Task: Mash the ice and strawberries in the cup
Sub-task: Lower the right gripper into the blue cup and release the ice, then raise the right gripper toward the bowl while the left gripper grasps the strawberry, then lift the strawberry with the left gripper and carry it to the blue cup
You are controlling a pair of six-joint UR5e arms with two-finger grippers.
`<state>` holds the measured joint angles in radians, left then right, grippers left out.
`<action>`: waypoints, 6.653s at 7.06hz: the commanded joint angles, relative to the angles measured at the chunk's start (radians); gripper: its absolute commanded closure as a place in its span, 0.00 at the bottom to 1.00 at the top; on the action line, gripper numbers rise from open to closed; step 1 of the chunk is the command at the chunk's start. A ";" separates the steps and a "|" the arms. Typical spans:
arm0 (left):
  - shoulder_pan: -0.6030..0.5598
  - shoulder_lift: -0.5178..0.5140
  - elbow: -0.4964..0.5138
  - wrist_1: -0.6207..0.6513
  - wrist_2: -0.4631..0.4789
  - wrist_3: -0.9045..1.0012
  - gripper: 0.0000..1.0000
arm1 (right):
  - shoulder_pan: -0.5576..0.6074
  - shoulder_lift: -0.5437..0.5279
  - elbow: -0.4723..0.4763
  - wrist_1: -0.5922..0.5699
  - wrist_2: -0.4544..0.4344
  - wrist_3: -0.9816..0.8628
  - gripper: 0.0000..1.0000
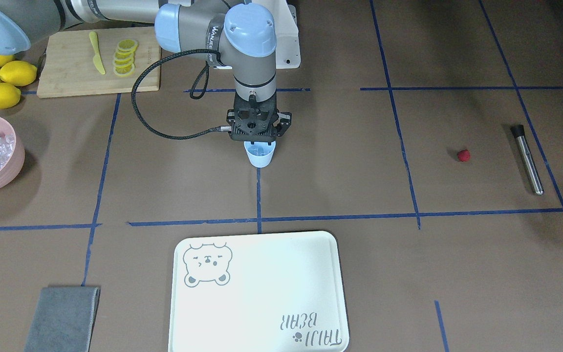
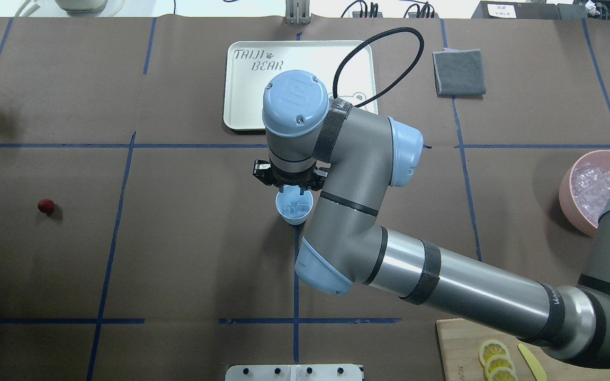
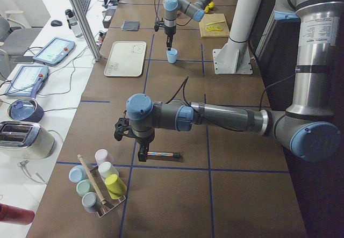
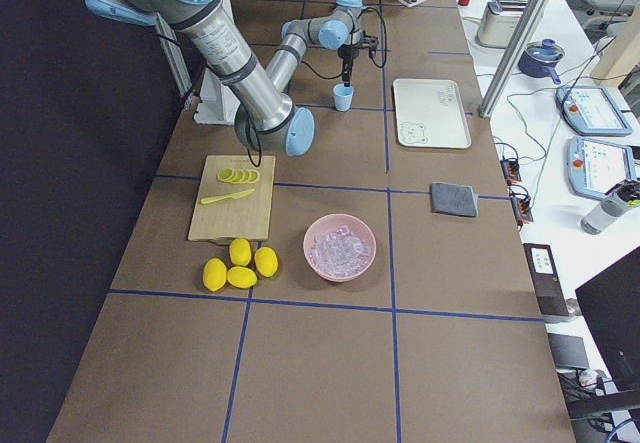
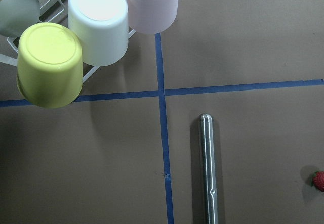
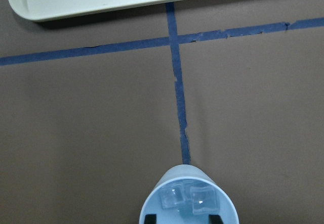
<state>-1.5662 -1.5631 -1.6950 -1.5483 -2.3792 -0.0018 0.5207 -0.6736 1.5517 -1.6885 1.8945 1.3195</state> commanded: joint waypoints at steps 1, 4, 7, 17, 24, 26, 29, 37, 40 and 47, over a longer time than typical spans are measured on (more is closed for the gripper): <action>0.000 0.000 0.001 -0.001 0.000 0.000 0.00 | 0.001 0.014 0.002 0.000 -0.003 -0.008 0.01; 0.011 0.000 -0.017 -0.004 0.005 0.006 0.00 | 0.005 0.028 0.010 0.000 -0.015 -0.002 0.00; 0.229 0.008 -0.081 -0.261 0.008 -0.291 0.00 | 0.083 0.017 0.045 -0.011 0.020 -0.013 0.00; 0.735 0.058 0.070 -0.828 0.445 -1.000 0.05 | 0.938 -0.705 0.197 -0.014 0.502 -1.293 0.00; 0.758 0.061 0.055 -0.826 0.442 -1.001 0.11 | 0.938 -0.751 0.199 -0.013 0.494 -1.321 0.00; 0.758 0.074 0.054 -0.826 0.439 -1.001 0.12 | 0.938 -0.747 0.199 -0.013 0.492 -1.316 0.00; 0.761 0.075 0.055 -0.825 0.437 -1.001 0.19 | 0.938 -0.742 0.200 -0.013 0.492 -1.310 0.00; 0.746 0.114 -0.101 -0.709 0.321 -0.997 1.00 | 0.938 -0.753 0.193 -0.013 0.491 -1.321 0.00; 0.746 -0.106 -0.161 -0.423 0.319 -1.012 1.00 | 1.022 -0.797 0.113 0.000 0.497 -1.492 0.00; 0.937 -0.771 0.001 -0.121 0.340 -1.532 1.00 | 1.122 -0.928 0.010 0.204 0.494 -1.547 0.00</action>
<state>-0.6911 -2.2449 -1.7641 -1.6684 -2.0912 -1.4833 1.6424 -1.5967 1.5652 -1.4920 2.3869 -0.2354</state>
